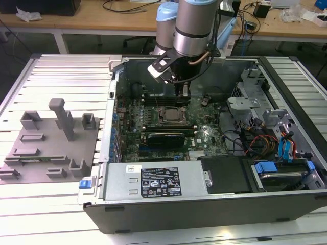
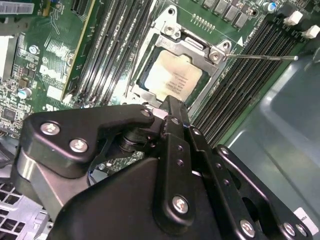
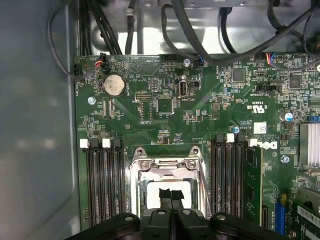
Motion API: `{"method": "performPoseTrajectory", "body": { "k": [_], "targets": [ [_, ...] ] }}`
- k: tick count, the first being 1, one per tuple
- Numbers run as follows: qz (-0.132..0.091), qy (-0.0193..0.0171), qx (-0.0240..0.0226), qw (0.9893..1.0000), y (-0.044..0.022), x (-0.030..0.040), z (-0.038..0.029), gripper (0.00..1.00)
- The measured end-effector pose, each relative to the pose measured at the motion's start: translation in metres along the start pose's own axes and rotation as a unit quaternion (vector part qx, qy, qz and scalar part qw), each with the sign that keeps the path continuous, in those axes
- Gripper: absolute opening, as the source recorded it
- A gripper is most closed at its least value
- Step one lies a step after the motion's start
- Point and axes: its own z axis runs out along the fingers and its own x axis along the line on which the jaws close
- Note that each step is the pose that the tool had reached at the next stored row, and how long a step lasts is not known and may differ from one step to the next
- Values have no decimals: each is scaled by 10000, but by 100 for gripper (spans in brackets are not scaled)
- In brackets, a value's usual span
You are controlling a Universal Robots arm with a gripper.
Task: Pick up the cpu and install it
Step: 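Close the cpu cover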
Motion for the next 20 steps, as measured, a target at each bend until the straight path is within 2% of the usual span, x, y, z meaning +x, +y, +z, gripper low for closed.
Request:
{"method": "performPoseTrajectory", "body": {
  "k": [2,5,11,14,16,18,20],
  "targets": [
    [-243,-8,-4,9997,0,0,0,11],
    [-492,-16,-9,9988,0,0,0,11],
    [-992,-33,-18,9951,0,0,0,11],
    [-1209,-40,-22,9927,0,0,0,11],
    [-1356,-44,-24,9908,0,0,0,11],
    [-1624,-53,-29,9867,0,0,0,11],
    [-1904,-62,-34,9817,0,0,0,11]
  ]
}}
